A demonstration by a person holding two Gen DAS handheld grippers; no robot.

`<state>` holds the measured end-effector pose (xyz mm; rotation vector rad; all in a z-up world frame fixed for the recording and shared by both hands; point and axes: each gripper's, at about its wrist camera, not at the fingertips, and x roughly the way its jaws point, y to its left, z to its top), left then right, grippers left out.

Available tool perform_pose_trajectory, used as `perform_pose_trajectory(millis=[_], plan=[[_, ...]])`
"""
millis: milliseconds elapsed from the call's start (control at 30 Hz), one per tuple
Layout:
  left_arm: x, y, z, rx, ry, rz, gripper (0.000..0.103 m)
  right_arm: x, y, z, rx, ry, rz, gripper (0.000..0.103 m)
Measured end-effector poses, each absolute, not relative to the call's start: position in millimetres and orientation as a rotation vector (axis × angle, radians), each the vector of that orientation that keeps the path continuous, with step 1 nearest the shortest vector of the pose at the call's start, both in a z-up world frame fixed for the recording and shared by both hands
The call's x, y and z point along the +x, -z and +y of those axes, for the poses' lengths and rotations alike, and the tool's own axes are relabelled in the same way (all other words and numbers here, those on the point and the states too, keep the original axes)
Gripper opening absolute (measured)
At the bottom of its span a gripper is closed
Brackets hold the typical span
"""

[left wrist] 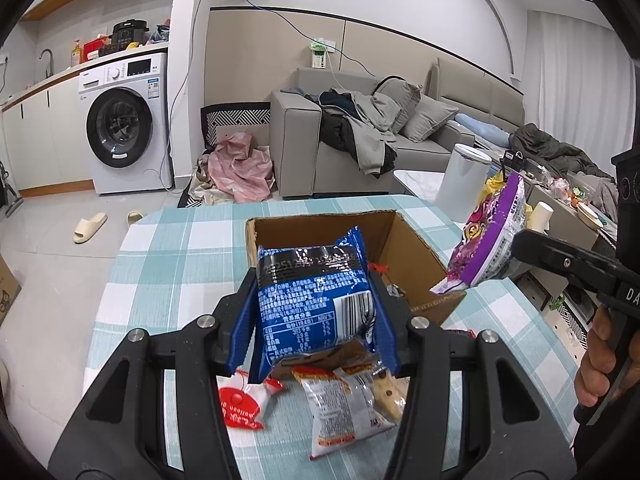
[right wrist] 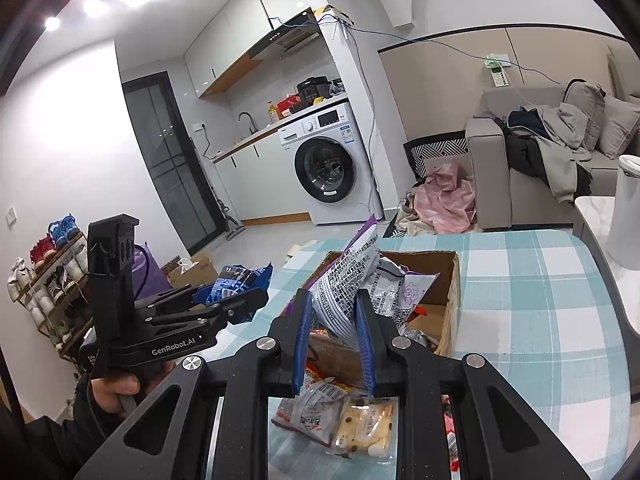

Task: Organize snacks
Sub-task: 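Lift both held bags and carry them over the box, then lower both bags into the box and open both tools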

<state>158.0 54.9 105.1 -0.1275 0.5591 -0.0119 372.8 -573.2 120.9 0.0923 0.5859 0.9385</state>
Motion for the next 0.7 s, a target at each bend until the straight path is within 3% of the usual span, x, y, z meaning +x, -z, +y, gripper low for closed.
perform_pose_trajectory(millis=[700], plan=[[230.4,-65.0,50.3,-0.107,0.018,0.599,0.048,417.7,-90.0,-544.8,0.094,-0.908,0.684,0.022]])
